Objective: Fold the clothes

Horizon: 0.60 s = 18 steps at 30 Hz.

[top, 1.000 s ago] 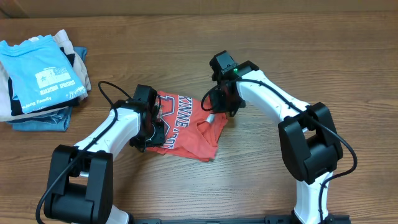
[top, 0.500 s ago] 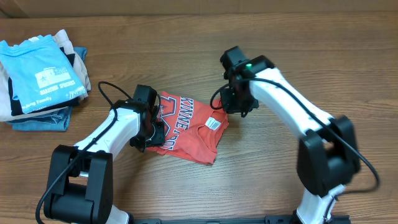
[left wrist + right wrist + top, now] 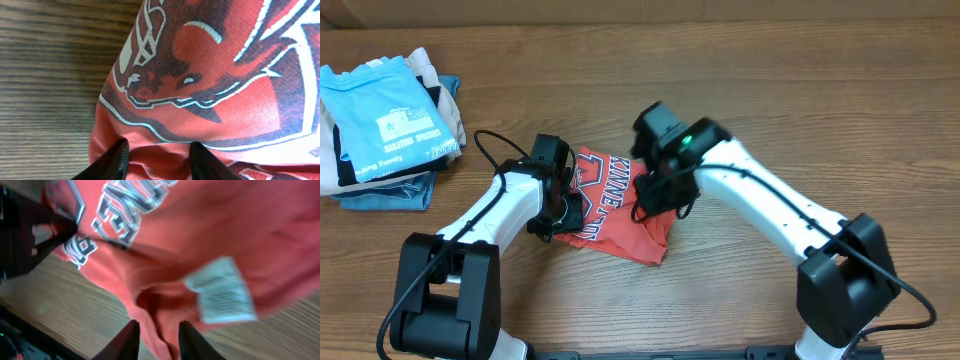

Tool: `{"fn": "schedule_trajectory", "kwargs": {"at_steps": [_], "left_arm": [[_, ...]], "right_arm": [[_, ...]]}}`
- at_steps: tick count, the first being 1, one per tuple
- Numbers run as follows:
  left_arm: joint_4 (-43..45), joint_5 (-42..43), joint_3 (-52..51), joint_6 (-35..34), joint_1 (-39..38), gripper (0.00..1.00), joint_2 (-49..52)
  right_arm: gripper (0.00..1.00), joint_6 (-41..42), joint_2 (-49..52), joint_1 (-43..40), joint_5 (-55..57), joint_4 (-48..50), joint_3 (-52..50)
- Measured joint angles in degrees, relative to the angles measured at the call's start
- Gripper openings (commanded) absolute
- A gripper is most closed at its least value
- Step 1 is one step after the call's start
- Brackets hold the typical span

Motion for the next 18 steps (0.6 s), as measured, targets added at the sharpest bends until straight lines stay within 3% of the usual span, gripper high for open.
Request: {"fn": "schedule_trajectory", "kwargs": {"at_steps": [4, 7, 12, 18], "left_arm": [[0.0, 0.0, 0.0, 0.0, 0.0, 0.45, 0.0], [-0.1, 0.0, 0.1, 0.0, 0.0, 0.45, 0.0], [-0.1, -0.1, 0.1, 0.0, 0.0, 0.45, 0.0], [-0.1, -0.1, 0.1, 0.0, 0.0, 0.45, 0.0]], "right_arm": [[0.36, -0.3, 0.0, 1.5, -0.3, 3.8, -4.6], [0.46, -0.7, 0.0, 1.7, -0.4, 6.7, -7.1], [0.45, -0.8, 0.0, 1.7, -0.5, 8.3, -8.1], [0.06, -0.6, 0.0, 2.2, -1.9, 8.0, -9.6]]}}
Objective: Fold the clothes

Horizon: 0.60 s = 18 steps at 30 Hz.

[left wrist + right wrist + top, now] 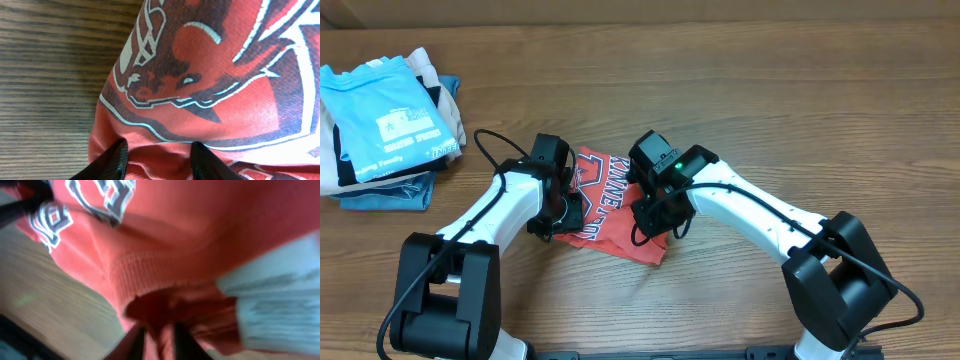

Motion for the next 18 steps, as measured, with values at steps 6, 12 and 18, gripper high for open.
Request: {"fn": "schedule_trajectory", "kwargs": {"at_steps": [6, 12, 18], "left_arm": [[0.0, 0.0, 0.1, 0.0, 0.0, 0.45, 0.1], [-0.2, 0.0, 0.1, 0.0, 0.0, 0.45, 0.1], [-0.8, -0.2, 0.1, 0.0, 0.0, 0.36, 0.2]], "right_arm": [[0.04, -0.8, 0.0, 1.6, -6.4, -2.6, -3.7], [0.16, -1.1, 0.0, 4.1, -9.3, -6.2, -4.5], [0.22, -1.4, 0.0, 4.3, -8.6, -8.1, -5.0]]}}
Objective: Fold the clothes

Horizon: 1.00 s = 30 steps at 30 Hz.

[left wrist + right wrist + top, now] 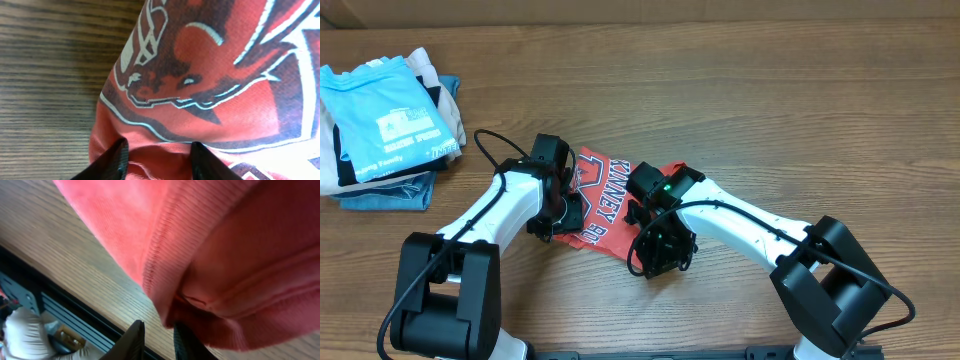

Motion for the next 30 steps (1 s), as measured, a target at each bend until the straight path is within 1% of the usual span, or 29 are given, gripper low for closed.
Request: {"fn": "schedule_trajectory", "kwargs": {"at_steps": [1, 2, 5, 9, 13, 14, 16, 17, 18, 19, 21, 26, 30], "left_arm": [[-0.4, -0.2, 0.0, 0.0, 0.0, 0.34, 0.0], [-1.0, -0.5, 0.0, 0.0, 0.0, 0.33, 0.0], [-3.3, -1.1, 0.2, 0.0, 0.0, 0.30, 0.1], [-7.5, -1.8, 1.3, 0.0, 0.0, 0.28, -0.1], [-11.4, -2.3, 3.3, 0.0, 0.0, 0.25, -3.1], [-12.4, -2.3, 4.0, 0.0, 0.0, 0.25, -4.7], [-12.8, -2.8, 4.9, 0.0, 0.0, 0.33, -8.5], [-12.5, -3.1, 5.2, 0.1, 0.0, 0.34, -10.3], [-11.5, -3.7, 5.5, 0.1, 0.0, 0.32, -12.2], [-9.9, -4.5, 5.7, 0.2, 0.0, 0.26, -13.9], [-5.5, -6.0, 6.0, 0.7, 0.0, 0.19, -15.9], [9.0, -7.4, 6.4, 4.0, 0.4, 0.15, -14.7], [19.6, -5.7, 6.6, 7.0, 0.4, 0.15, -9.4]], "right_arm": [[0.19, 0.0, 0.0, 0.0, 0.4, 0.0, 0.0], [0.18, 0.2, 0.0, 0.0, 1.2, -0.2, 0.0], [0.19, 2.9, 0.0, 0.0, 5.9, -1.5, 0.0], [0.20, 7.3, 0.0, -0.3, 14.4, -2.2, 0.0], [0.23, 9.4, -0.9, -0.8, 20.2, -2.1, 0.2], [0.23, 9.8, -1.6, -1.0, 21.1, -1.9, 0.4], [0.23, 10.2, -3.1, -1.2, 22.2, -1.4, 1.1], [0.23, 10.3, -4.2, -1.2, 22.4, -1.0, 1.5], [0.23, 10.4, -5.2, -1.2, 22.1, -0.4, 1.8], [0.23, 10.5, -6.2, -1.2, 21.6, 0.2, 2.1], [0.23, 10.5, -7.5, -1.2, 19.2, 1.6, 2.4], [0.23, 12.2, -7.9, -1.2, 13.4, 5.6, 2.7], [0.23, 14.3, -7.9, -1.2, 11.5, 7.6, 2.7]]}}
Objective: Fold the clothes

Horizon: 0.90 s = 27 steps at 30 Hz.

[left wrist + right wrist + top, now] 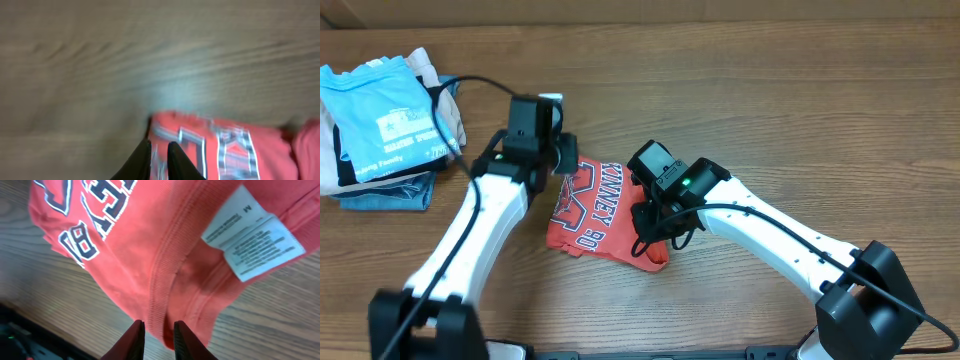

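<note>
A red printed shirt (595, 205) lies folded small on the wooden table (770, 90). My left gripper (558, 155) hovers off the shirt's far left corner. In the blurred left wrist view its fingers stand close together with nothing between them (159, 159), and the shirt (225, 150) lies below. My right gripper (655, 228) sits on the shirt's right edge. In the right wrist view it is shut on the ribbed hem (156, 335), beside a white label (255, 240).
A pile of folded clothes (385, 125), light blue on top, sits at the table's far left. The left arm's cable (470, 85) loops near that pile. Bare wood surrounds the shirt on all sides.
My left gripper has come off the shirt's left part, moved up toward the far left, and shut. My right gripper has moved from the shirt's near edge to its right edge, label side up.
At first my left gripper pressed open on the shirt's left side while my right gripper stood open over the right flap. The right then shut on the fabric and held it at the near edge. Now the shirt is a narrower bundle and the left has withdrawn.
</note>
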Tool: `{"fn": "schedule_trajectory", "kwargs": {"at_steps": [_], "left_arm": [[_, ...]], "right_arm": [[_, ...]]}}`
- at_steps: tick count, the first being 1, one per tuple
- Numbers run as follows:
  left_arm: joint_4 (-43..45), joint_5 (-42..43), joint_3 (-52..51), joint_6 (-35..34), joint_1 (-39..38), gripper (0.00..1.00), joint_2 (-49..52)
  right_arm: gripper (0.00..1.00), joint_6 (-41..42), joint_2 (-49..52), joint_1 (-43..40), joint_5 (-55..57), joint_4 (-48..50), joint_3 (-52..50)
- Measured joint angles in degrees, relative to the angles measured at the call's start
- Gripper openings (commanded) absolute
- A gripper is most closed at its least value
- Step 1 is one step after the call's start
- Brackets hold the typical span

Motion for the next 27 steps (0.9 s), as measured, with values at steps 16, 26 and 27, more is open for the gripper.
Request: {"fn": "schedule_trajectory", "kwargs": {"at_steps": [16, 26, 27], "left_arm": [[-1.1, 1.9, 7.5, 8.2, 0.0, 0.21, 20.5], [-20.3, -3.3, 10.6, 5.2, 0.2, 0.15, 23.2], [-22.6, -3.7, 10.7, 4.2, 0.4, 0.14, 23.2]], "right_arm": [[0.28, 2.0, 5.8, -0.1, -6.7, 0.0, 0.0], [0.29, 2.0, 7.6, -4.7, -7.0, 2.9, -0.1], [0.29, 1.9, 7.6, -5.4, -7.0, 3.3, -0.1]]}}
